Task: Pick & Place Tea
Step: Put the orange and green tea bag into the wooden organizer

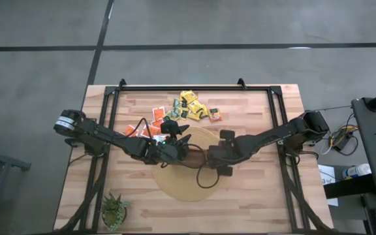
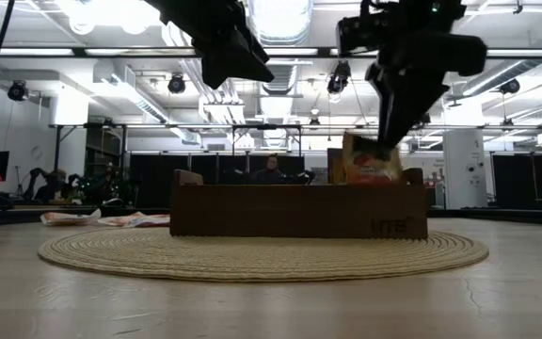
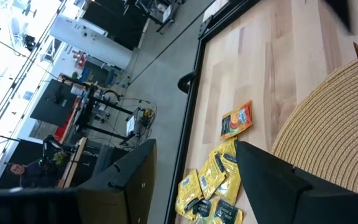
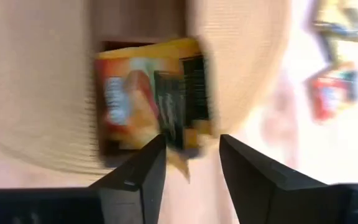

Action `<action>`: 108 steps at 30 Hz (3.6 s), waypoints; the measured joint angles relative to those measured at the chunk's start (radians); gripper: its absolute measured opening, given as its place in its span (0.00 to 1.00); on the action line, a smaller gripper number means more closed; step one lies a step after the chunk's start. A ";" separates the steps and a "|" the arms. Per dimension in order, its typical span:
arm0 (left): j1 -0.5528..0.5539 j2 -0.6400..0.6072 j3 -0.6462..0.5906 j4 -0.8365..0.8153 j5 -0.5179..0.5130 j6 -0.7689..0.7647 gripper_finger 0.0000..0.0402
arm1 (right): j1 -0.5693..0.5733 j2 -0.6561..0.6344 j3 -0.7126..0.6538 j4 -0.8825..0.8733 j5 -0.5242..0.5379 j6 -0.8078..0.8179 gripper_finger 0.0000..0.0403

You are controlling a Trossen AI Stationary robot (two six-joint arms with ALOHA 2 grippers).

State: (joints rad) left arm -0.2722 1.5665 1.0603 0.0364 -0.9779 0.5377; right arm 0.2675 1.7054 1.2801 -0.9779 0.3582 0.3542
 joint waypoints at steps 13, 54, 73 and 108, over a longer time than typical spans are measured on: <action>0.000 0.000 0.000 -0.002 -0.001 0.000 0.54 | 0.086 -0.019 0.019 0.054 0.012 -0.061 0.34; -0.035 -0.119 -0.002 -0.107 0.053 -0.200 0.54 | -0.067 0.171 0.006 0.172 -0.288 -0.229 0.02; -0.035 -0.118 -0.002 -0.107 0.053 -0.200 0.54 | -0.020 0.095 0.006 0.176 -0.234 -0.225 0.02; -0.035 -0.118 -0.002 -0.108 0.070 -0.201 0.54 | -0.032 0.079 -0.013 0.113 -0.228 -0.131 0.02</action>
State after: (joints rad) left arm -0.3077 1.4487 1.0580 -0.0715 -0.9081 0.3363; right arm 0.2358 1.7845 1.2667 -0.8645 0.1307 0.2234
